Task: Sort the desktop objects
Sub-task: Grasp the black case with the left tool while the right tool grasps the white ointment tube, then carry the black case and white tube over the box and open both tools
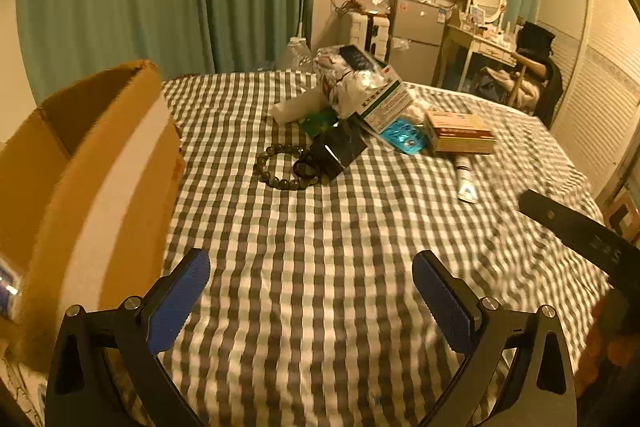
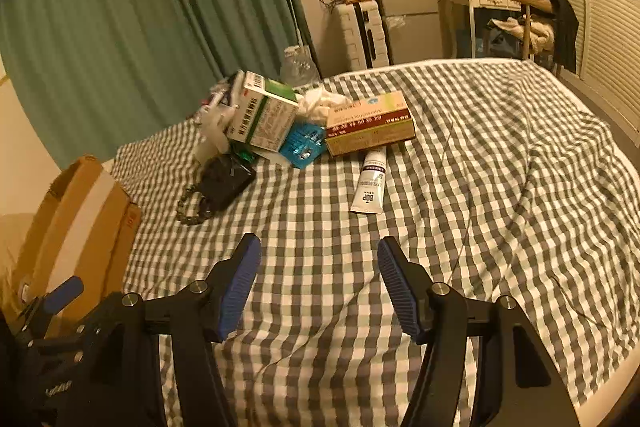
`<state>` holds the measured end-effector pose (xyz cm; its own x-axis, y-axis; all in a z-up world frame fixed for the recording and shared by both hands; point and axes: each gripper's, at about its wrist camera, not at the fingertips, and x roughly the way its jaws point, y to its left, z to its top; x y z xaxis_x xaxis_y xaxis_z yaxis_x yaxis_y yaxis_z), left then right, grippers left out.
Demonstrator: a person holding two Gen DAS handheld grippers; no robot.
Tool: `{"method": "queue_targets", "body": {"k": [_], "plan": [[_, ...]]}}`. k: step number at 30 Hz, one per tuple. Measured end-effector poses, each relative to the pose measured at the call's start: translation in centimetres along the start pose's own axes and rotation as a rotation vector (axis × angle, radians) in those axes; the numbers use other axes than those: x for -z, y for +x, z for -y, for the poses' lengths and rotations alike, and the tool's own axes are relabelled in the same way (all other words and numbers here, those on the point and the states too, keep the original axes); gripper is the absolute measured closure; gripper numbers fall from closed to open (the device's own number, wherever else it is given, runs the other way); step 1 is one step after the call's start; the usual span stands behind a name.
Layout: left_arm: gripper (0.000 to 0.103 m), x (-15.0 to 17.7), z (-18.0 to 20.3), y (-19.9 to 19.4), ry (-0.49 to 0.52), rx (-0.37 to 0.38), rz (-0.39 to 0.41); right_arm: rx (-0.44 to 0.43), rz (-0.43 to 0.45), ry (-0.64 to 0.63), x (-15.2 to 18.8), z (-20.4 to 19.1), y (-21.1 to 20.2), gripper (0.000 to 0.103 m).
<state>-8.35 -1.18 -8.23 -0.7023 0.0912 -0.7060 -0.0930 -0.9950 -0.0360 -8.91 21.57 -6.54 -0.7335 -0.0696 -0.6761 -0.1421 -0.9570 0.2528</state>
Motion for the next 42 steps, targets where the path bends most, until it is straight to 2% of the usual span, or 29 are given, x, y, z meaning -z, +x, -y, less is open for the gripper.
{"method": "queue_targets", "body": {"k": [4, 9, 13, 16, 23, 25, 26, 27, 30, 34, 39, 42], "plan": [[0.000, -2.0, 1.1, 3.9, 0.026, -0.031, -0.003, 0.034, -0.013, 0.038, -1.2, 2.3, 2.0, 0.042], [0.000, -4.5, 2.3, 8.2, 0.028, -0.027, 0.000, 0.075, -0.013, 0.072, -3.2, 4.6, 5.2, 0.042], [0.000, -6.2, 3.7, 11.9, 0.081, -0.058, 0.016, 0.122, -0.044, 0.017, -4.3, 4.3, 8.9, 0.042], [0.000, -7.2, 4.2, 14.3, 0.116, -0.087, 0.023, 0.117, -0.059, 0.025, -5.1, 4.3, 11.3, 0.042], [0.000, -8.4, 4.7, 18.1, 0.183, -0.075, 0.013, 0.180, -0.097, 0.026, -6.9, 4.4, 17.1, 0.042], [0.004, -8.5, 4.6, 18.7, 0.215, -0.042, 0.000, 0.215, -0.094, -0.019, -6.7, 3.8, 17.2, 0.050], [0.017, -8.5, 4.4, 18.9, 0.216, -0.020, -0.011, 0.235, -0.101, -0.043, -6.6, 3.5, 17.1, 0.066], [0.030, -8.4, 4.1, 19.0, 0.205, 0.022, -0.036, 0.245, -0.106, -0.058, -6.4, 3.5, 16.8, 0.076], [0.043, -8.2, 3.8, 18.4, 0.194, 0.053, -0.047, 0.213, -0.116, -0.040, -5.6, 3.9, 15.6, 0.077], [0.051, -8.2, 4.1, 16.3, 0.205, 0.084, -0.048, 0.172, -0.142, 0.003, -4.6, 4.1, 13.9, 0.077], [0.052, -7.8, 3.4, 11.4, 0.144, 0.141, -0.026, 0.105, -0.147, 0.091, -3.5, 4.4, 10.3, 0.077], [0.053, -7.7, 3.5, 8.9, 0.118, 0.161, -0.017, 0.096, -0.138, 0.099, -2.8, 3.8, 7.7, 0.077]]}}
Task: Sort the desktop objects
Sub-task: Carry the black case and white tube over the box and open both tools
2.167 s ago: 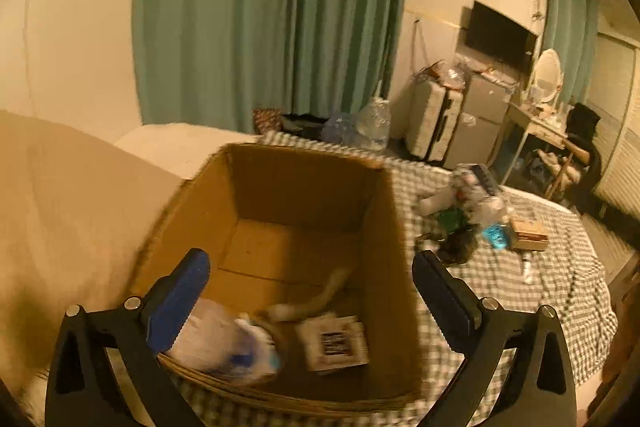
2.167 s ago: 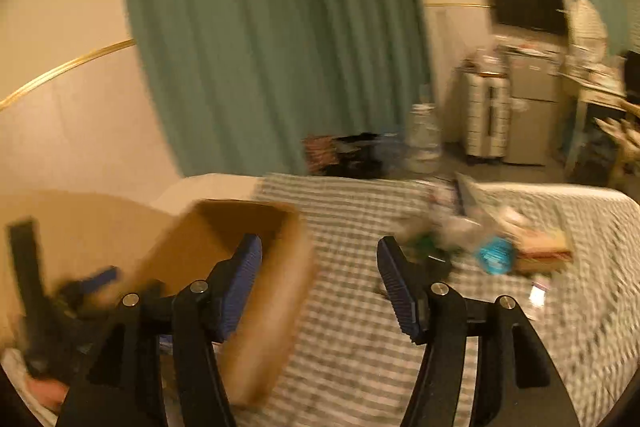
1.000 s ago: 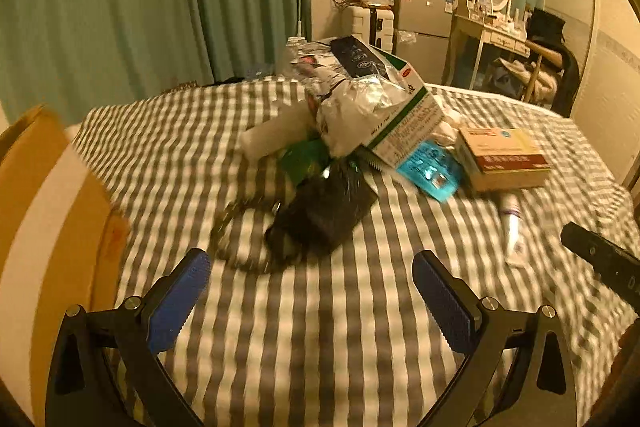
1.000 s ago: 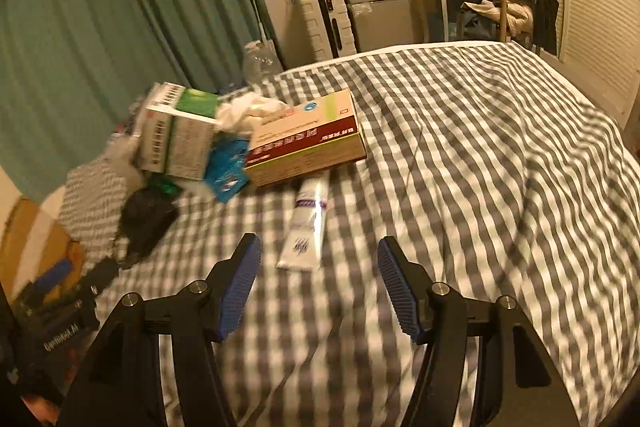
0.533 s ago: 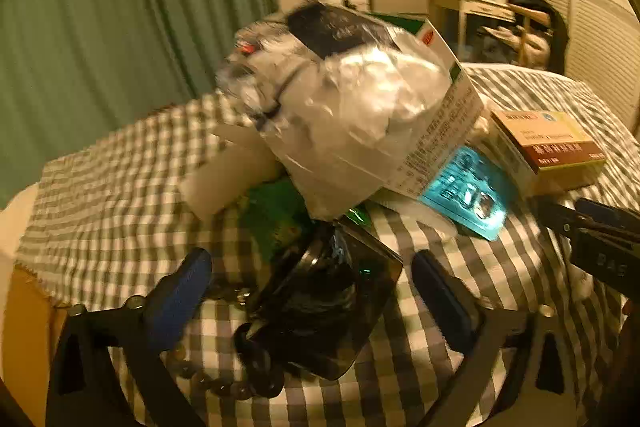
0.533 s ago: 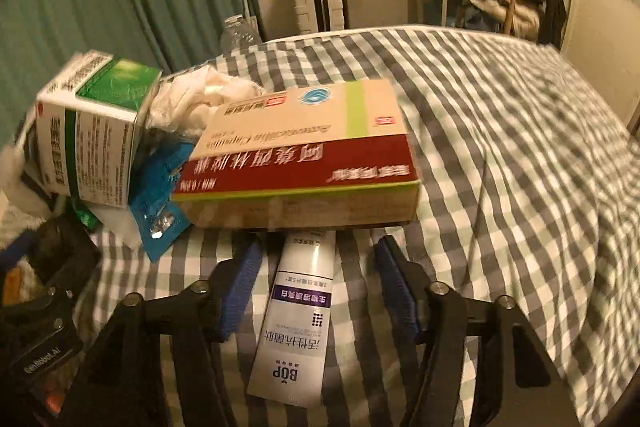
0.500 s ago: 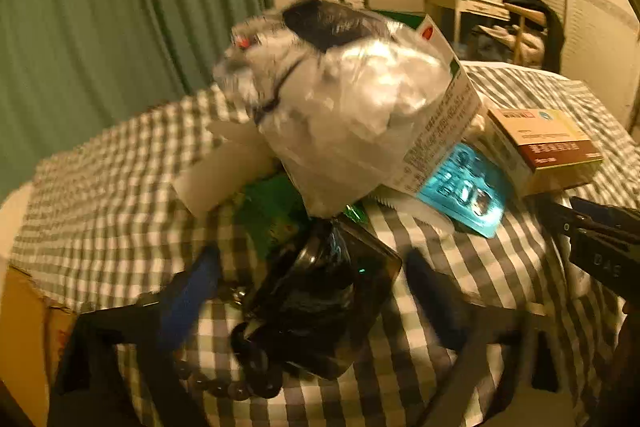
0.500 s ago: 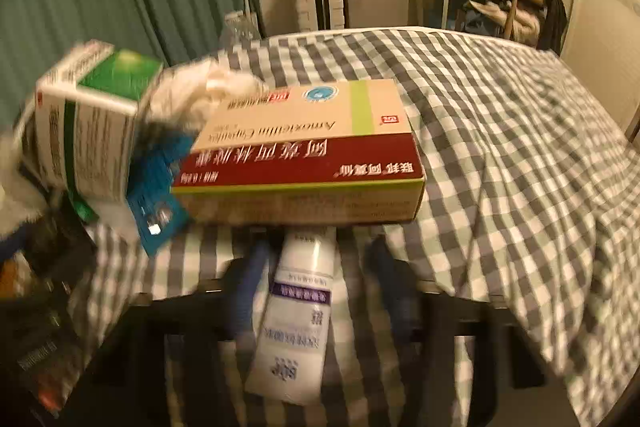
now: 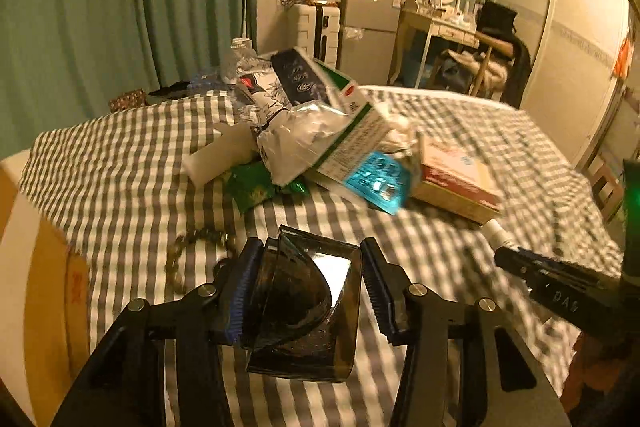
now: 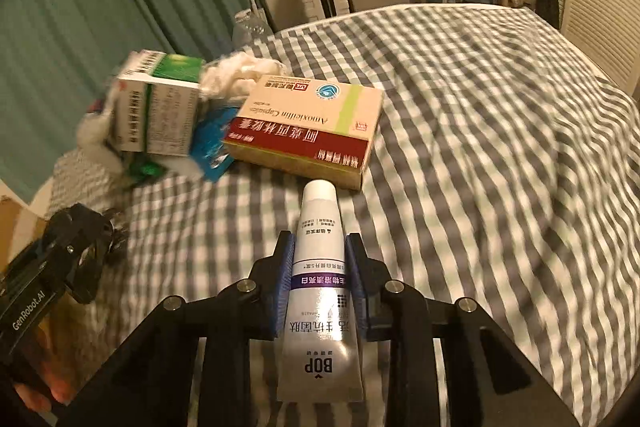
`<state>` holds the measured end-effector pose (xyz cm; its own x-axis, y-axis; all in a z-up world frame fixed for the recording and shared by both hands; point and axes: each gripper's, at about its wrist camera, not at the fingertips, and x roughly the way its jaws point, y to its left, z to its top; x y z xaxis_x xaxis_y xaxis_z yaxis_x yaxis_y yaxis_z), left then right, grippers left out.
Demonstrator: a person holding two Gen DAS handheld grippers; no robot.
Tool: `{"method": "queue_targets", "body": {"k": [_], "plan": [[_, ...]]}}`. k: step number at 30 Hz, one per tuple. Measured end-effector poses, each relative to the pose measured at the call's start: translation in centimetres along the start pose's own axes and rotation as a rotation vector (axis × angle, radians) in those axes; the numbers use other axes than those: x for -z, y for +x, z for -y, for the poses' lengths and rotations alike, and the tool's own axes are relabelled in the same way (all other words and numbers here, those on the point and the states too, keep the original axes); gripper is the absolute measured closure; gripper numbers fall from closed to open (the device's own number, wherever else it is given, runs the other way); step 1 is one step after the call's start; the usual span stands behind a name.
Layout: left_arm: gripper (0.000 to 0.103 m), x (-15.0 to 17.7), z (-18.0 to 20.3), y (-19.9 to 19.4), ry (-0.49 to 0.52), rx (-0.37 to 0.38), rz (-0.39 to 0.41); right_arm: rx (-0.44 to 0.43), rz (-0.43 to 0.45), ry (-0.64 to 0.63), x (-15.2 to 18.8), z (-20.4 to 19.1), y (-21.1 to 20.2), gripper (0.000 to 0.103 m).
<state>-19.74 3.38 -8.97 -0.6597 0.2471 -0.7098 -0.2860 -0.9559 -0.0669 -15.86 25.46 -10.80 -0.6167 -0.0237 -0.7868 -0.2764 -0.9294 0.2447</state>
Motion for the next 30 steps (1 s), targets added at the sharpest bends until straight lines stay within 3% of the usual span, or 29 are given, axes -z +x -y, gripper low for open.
{"method": "queue_targets", "body": {"k": [6, 17, 30], "plan": [[0.053, 2.7, 0.2, -6.2, -0.085, 0.049, 0.034, -0.083, 0.015, 0.028, 3.5, -0.5, -5.0, 0.077], [0.054, 7.7, -0.1, -12.4, -0.142, 0.056, 0.036, -0.168, 0.051, -0.016, 7.8, -3.4, -11.7, 0.077], [0.054, 7.6, -1.7, -18.2, -0.154, 0.050, 0.125, -0.199, 0.080, -0.126, 10.4, -7.5, -16.0, 0.077]]}}
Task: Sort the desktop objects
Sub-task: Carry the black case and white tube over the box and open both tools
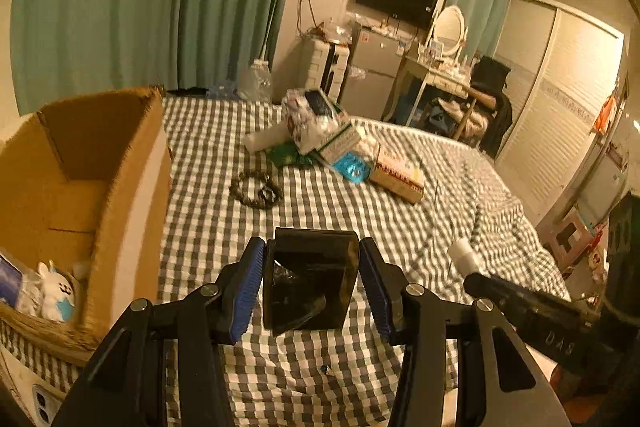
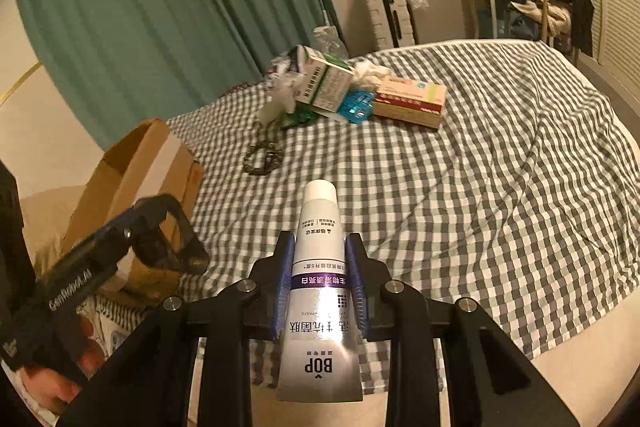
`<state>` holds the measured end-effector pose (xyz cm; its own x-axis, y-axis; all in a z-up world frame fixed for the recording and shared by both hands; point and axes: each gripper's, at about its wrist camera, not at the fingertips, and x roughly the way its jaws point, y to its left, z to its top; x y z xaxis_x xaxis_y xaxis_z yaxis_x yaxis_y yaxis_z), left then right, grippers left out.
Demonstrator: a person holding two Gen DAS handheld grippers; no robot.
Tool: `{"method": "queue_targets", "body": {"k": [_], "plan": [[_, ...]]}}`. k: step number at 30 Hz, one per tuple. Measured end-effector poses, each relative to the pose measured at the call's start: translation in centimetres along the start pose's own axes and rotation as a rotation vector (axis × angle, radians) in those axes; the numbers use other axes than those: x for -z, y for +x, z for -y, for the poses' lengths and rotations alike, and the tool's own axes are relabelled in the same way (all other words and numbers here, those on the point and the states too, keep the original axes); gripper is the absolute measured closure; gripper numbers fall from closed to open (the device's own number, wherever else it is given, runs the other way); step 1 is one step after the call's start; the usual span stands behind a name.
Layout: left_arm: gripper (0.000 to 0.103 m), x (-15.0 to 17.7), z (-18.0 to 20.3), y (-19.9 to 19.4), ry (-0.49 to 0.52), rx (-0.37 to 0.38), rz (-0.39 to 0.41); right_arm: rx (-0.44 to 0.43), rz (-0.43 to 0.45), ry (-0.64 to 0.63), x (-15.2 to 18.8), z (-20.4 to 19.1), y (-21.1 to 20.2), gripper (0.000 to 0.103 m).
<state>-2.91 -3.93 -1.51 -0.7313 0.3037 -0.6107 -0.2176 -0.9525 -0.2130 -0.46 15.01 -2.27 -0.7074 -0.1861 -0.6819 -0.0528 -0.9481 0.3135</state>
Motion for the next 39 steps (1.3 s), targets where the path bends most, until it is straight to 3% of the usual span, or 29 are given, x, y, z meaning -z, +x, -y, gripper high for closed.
{"method": "queue_targets", "body": {"k": [9, 14, 19, 24, 30, 32, 35, 39], "plan": [[0.054, -4.0, -2.5, -4.6, -0.012, -0.020, 0.101, -0.087, 0.044, -0.116, -2.5, -6.7, -2.0, 0.077], [0.054, -6.9, -5.7, -7.7, -0.014, -0.080, 0.165, -0.219, 0.038, -0.216, -4.6, -13.7, -1.7, 0.077], [0.054, -8.1, -10.8, -9.2, -0.032, -0.185, 0.175, -0.302, -0.037, -0.306, -4.7, -20.8, 1.9, 0.077], [0.054, -6.9, -16.2, -9.6, -0.088, -0.267, 0.138, -0.329, -0.125, -0.341, -3.1, -24.3, 5.9, 0.077], [0.054, -6.0, -19.1, -8.3, -0.107, -0.300, 0.084, -0.354, -0.200, -0.346, -2.1, -25.7, 8.7, 0.076], [0.051, -5.7, -19.7, -8.0, -0.119, -0.297, 0.070, -0.343, -0.188, -0.346, -2.1, -25.5, 8.7, 0.066], [0.027, -5.8, -19.8, -7.5, -0.117, -0.308, 0.051, -0.325, -0.134, -0.338, -2.2, -23.8, 7.6, 0.061], [0.017, -5.7, -18.8, -7.7, -0.084, -0.333, 0.061, -0.236, -0.064, -0.320, -2.9, -20.1, 6.8, 0.057]]}}
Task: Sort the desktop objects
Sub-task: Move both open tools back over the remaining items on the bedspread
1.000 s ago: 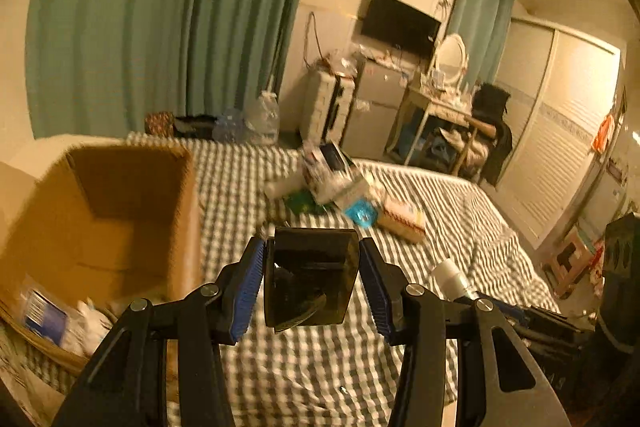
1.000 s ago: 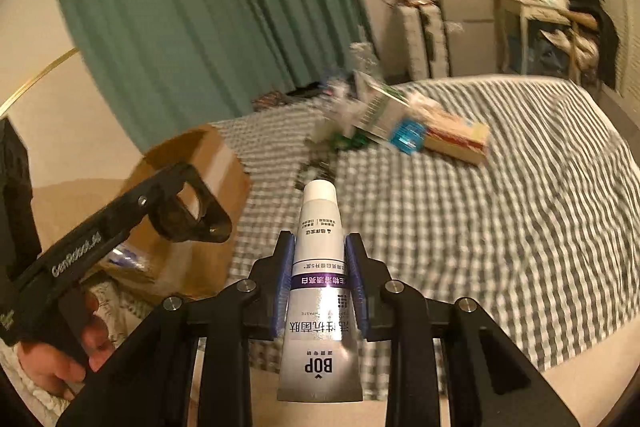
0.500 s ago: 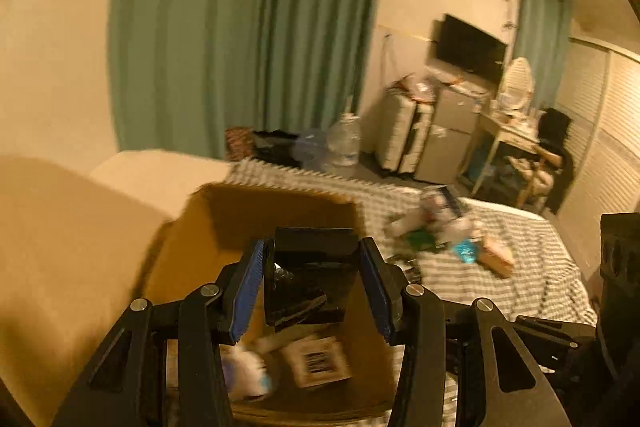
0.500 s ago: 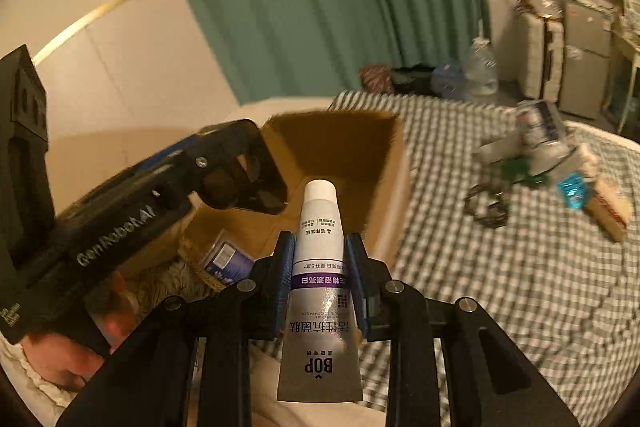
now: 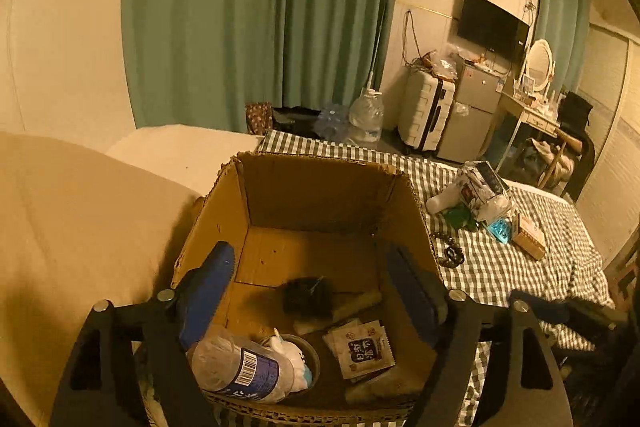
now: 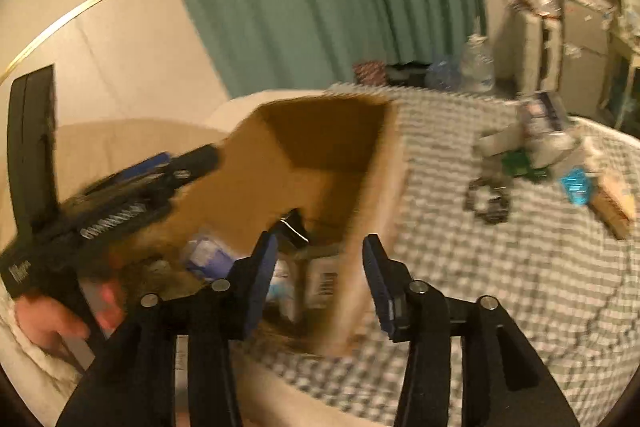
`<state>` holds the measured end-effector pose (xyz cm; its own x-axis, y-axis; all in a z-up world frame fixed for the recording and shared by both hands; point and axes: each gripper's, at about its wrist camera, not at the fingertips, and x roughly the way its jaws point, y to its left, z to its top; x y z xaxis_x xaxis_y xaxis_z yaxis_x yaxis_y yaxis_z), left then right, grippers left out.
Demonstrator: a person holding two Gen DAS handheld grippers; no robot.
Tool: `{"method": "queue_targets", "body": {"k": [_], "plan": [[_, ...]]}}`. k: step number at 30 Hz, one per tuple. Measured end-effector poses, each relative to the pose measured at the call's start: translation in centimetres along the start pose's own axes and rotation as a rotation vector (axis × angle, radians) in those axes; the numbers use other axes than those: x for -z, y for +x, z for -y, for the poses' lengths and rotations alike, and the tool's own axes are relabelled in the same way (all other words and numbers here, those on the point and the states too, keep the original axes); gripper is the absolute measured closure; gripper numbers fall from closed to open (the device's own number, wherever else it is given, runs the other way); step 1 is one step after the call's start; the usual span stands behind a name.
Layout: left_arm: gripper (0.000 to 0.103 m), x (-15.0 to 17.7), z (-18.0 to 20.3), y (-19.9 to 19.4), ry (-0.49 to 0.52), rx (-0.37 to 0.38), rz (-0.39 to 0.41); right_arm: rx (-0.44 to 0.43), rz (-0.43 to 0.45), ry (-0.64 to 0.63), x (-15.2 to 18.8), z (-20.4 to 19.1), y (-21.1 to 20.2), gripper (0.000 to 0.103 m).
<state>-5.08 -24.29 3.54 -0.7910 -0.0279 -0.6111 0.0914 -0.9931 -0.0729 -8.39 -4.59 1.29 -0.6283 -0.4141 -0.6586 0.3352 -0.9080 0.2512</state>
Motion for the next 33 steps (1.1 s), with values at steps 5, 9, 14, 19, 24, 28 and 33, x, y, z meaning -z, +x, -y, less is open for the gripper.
{"method": "queue_targets", "body": {"k": [5, 9, 14, 19, 24, 28, 33], "plan": [[0.008, 0.4, 3.3, -0.8, 0.014, 0.035, 0.026, 0.150, 0.043, 0.095, 1.5, 7.4, -3.2, 0.057], [0.004, 0.8, 8.1, -0.6, 0.043, 0.096, 0.033, 0.241, 0.082, 0.171, 2.5, 12.7, -6.2, 0.057], [0.000, 2.1, 14.4, 1.0, 0.033, 0.149, 0.009, 0.328, 0.134, 0.284, 3.9, 18.1, -9.0, 0.043], [0.000, 4.0, 19.8, 4.8, 0.061, 0.143, -0.067, 0.429, 0.189, 0.362, 6.5, 21.4, -9.2, 0.022], [0.000, 5.8, 22.6, 9.0, 0.094, 0.120, -0.124, 0.448, 0.147, 0.405, 7.1, 24.1, -7.0, 0.022], [0.000, 6.7, 23.8, 13.4, 0.113, 0.100, -0.169, 0.450, 0.129, 0.408, 7.1, 26.0, -5.4, 0.022], [0.000, 6.8, 24.3, 19.1, 0.109, 0.115, -0.210, 0.451, 0.101, 0.409, 6.6, 28.5, -3.1, 0.022]]}}
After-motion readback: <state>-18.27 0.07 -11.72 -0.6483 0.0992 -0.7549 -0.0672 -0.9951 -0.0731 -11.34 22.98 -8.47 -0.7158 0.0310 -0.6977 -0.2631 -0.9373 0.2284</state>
